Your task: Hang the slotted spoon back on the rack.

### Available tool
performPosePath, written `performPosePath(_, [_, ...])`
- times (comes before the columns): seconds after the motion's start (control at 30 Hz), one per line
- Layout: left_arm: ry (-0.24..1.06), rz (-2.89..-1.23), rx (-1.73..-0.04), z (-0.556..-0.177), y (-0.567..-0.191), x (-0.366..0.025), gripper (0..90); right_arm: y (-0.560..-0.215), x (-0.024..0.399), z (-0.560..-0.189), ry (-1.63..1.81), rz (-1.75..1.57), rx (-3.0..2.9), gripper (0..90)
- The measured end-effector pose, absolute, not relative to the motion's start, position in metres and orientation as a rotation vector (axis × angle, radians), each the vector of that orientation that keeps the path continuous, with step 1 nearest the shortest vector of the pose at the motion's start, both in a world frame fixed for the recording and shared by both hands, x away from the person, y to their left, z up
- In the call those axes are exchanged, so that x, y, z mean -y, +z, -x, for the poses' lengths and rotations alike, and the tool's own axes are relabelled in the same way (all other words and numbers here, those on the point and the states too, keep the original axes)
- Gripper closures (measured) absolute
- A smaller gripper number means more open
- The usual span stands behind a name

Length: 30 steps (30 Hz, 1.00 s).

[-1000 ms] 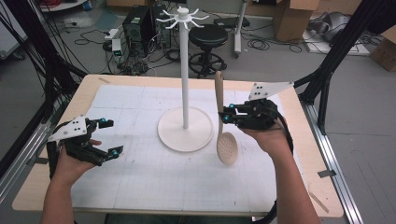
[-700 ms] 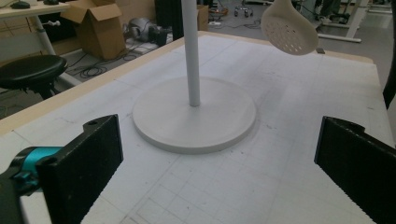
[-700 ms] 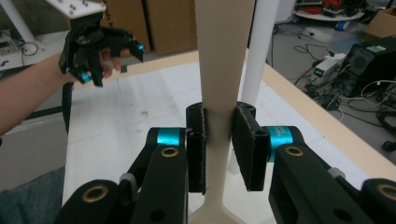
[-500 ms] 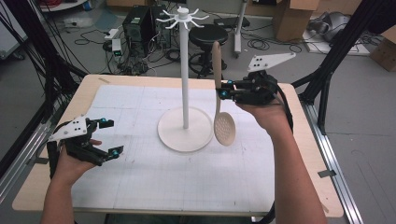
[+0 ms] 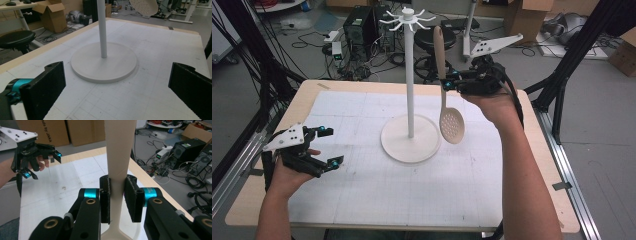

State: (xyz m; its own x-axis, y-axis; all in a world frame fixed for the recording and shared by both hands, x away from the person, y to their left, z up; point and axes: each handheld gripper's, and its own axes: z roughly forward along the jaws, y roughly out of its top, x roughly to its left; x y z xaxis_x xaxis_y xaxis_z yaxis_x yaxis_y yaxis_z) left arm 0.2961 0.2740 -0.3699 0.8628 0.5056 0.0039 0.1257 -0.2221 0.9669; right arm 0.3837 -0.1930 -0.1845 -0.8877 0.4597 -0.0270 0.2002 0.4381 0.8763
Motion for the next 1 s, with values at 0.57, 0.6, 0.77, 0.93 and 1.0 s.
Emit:
performPosePath(0.57, [0.377,-1.781,-0.480,-0.296,-0.370,-0.274,1.7,-0.180,0.180,-0.396,1.384,-0.587,-2.457,76.0])
performPosePath(0.6, [0.378,-1.781,-0.483,-0.296,-0.370,-0.274,1.7,-0.180,0.180,-0.396,1.382,-0.586,-2.457,76.0])
performPosePath(0.77, [0.378,-1.779,-0.479,-0.296,-0.370,-0.274,1.7,-0.180,0.176,-0.397,1.380,-0.586,-2.467,76.0])
performPosePath(0.93, [0.377,-1.778,-0.480,-0.296,-0.370,-0.274,1.6,-0.181,0.174,-0.399,1.373,-0.587,-2.470,76.0])
performPosePath(1.0, [0.377,-1.779,-0.479,-0.296,-0.370,-0.274,1.7,-0.181,0.172,-0.400,1.367,-0.593,-2.472,75.9])
